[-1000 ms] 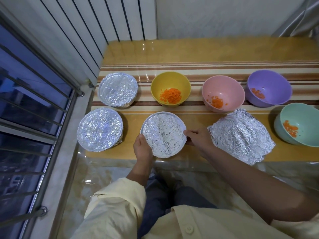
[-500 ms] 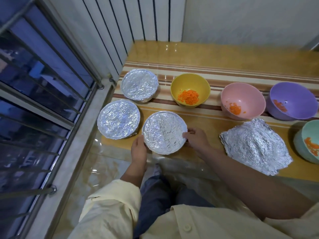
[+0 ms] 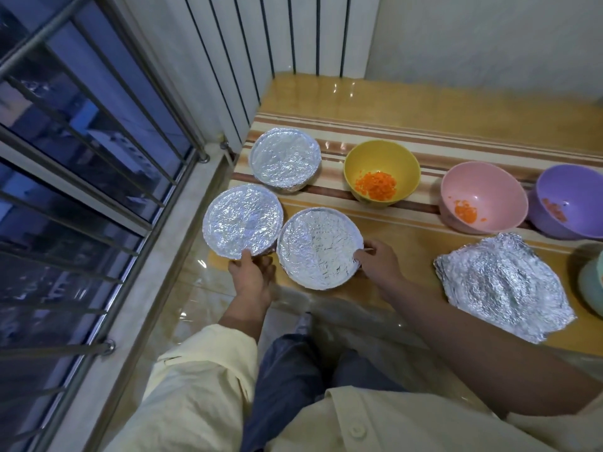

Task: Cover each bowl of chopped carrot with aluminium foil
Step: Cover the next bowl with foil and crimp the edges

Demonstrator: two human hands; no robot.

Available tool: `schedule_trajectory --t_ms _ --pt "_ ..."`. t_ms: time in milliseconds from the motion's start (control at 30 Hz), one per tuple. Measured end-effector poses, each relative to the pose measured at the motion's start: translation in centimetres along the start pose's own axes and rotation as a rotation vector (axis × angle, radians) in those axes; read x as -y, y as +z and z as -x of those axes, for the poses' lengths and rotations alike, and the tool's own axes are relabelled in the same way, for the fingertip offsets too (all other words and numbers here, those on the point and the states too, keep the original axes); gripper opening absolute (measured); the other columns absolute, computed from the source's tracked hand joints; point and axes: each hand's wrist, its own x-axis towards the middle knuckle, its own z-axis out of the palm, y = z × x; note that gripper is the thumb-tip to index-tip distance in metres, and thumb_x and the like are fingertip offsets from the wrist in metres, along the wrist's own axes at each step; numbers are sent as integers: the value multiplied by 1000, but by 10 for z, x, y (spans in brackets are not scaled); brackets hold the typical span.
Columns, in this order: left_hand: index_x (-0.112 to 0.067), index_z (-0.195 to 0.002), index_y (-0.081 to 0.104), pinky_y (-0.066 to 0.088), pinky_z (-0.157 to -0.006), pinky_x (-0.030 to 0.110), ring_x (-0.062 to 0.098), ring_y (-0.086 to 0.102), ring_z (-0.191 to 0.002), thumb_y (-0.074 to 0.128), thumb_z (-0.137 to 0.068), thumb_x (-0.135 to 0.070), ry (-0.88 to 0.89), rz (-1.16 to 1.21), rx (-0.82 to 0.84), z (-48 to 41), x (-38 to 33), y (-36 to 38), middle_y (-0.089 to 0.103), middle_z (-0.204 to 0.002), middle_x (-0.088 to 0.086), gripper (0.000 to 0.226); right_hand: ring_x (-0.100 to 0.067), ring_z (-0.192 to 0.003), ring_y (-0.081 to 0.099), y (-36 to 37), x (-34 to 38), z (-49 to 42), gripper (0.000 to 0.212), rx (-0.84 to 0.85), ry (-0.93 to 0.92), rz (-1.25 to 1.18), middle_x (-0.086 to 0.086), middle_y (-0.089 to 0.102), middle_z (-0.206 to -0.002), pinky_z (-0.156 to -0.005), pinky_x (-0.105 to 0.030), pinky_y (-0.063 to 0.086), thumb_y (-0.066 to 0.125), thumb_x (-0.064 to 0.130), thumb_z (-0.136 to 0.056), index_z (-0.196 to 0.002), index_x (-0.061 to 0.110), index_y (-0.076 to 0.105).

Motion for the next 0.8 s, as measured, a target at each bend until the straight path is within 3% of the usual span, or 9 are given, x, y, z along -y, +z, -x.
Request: schedule_trajectory --t_ms 100,300,467,567,633,700,800 --pt "-10 -139 41 51 -61 26 17 62 -75 41 -105 -12 13 -10 2 -7 -6 -1 62 -92 6 34 -25 -93 64 6 2 -3 37 2 9 -21 -4 66 -103 -80 -51 55 58 16 -76 -113 16 65" --pt "-9 -135 44 51 -62 24 15 60 -72 40 -104 -7 37 -29 -7 -18 -23 -4 62 -93 7 31 -26 -91 65 20 10 -10 30 -15 13 -50 -3 67 -99 -79 -52 56 59 18 -74 -103 23 64" --pt "-6 -140 41 52 -73 31 17 61 -75 42 -104 -8 22 -32 10 -23 -32 -5 61 -93 7 37 -27 -87 65 25 22 -14 33 -42 13 -66 -8 66 -99 -75 -49 58 58 9 -84 -116 9 64" --pt "-5 -133 47 52 -70 33 19 61 -72 48 -102 -17 -26 -71 13 -24 -32 -5 61 -93 10 33 -27 -88 65 26 25 -15 37 -25 14 -34 -8 66 -101 -78 -49 57 60 16 -85 -121 8 60" --pt "-7 -117 55 52 -69 34 20 61 -72 53 -101 -27 -66 -148 52 -20 -31 -5 62 -87 9 26 -26 -95 63 21 27 -15 44 -82 -34 32 -6 63 -111 -85 -47 54 61 27 -87 -128 13 53" --pt "-12 -107 61 51 -68 34 22 62 -74 54 -100 -34 -103 -236 133 -11 -28 -3 64 -89 9 24 -24 -93 61 10 32 -17 48 -186 -170 81 -3 62 -106 -83 -42 51 59 29 -90 -134 23 42" --pt "-12 -118 63 50 -69 33 23 64 -84 52 -101 -38 -155 -364 246 0 -21 1 68 -108 11 33 -20 -85 58 -8 45 -30 62 -154 -256 103 4 57 -100 -76 -35 48 54 26 -94 -147 35 23"
